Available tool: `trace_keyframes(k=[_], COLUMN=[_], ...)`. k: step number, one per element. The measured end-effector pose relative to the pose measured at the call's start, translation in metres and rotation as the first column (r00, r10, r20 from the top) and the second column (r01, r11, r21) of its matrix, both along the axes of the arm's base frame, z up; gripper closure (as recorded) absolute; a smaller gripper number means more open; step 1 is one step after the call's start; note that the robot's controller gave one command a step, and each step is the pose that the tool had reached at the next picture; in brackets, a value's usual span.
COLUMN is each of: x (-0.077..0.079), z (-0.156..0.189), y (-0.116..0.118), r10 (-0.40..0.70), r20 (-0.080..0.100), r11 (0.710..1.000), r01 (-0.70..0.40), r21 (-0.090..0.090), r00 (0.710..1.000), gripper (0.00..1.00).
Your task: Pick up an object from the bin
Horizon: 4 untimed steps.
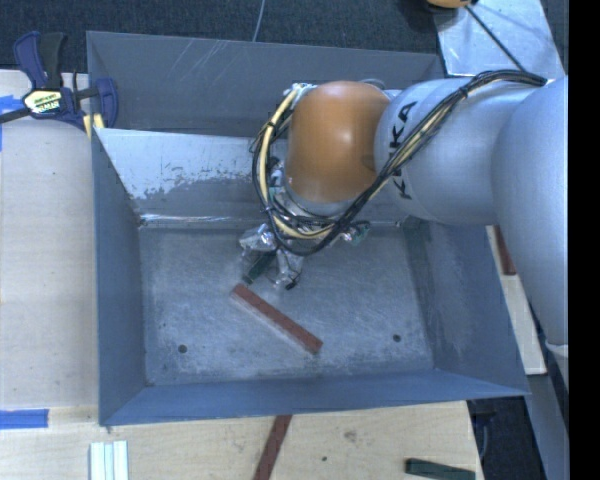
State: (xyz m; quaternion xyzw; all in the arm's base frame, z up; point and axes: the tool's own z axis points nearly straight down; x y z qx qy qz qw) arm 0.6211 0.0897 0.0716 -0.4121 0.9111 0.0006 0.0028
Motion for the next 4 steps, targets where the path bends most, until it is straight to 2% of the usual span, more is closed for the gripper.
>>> trace_keyframes(k=[1, 2, 3, 4], x=[0.0, 0.001, -0.012, -0.003], z=[0.0, 0.044, 0.116, 0.157], y=[0.0, -0.003, -0.002, -0.011], r10=[0.0, -0.029, -0.028, -0.02], r20=[0.0, -0.005, -0.005, 0.0], r11=[1.0, 1.0, 1.0, 1.0], r01=[0.0, 0.029, 0.028, 0.02], r21=[0.0, -0.002, -0.002, -0.002], r00=[1.0, 1.0, 1.0, 1.0], gripper=[1.0, 1.0, 1.0, 1.0])
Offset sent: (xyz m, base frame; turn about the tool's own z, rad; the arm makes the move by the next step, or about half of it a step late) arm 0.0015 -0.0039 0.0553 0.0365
